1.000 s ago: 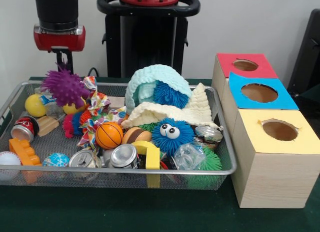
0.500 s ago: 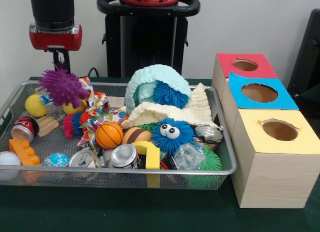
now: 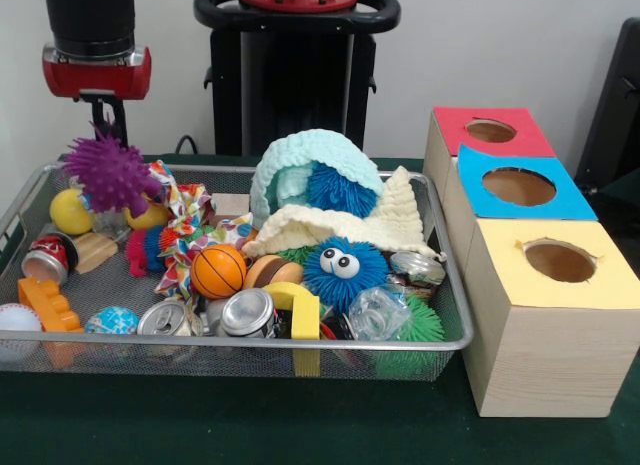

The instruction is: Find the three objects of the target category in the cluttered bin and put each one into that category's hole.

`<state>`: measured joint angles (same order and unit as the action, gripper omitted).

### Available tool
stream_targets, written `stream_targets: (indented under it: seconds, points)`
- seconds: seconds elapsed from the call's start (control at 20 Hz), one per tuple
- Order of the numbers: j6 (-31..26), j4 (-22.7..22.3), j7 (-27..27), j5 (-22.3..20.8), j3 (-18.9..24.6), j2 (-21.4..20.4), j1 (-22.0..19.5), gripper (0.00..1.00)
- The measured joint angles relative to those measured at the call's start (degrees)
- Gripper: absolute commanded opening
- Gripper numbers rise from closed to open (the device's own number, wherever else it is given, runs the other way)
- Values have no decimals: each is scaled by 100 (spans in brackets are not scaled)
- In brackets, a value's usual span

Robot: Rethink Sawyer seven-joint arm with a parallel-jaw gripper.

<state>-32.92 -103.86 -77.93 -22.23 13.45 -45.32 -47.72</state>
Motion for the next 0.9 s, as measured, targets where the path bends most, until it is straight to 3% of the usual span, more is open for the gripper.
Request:
stream_targets:
  seconds: [0.9]
  points:
    - [-243,873,0,16,1,439,231,0]
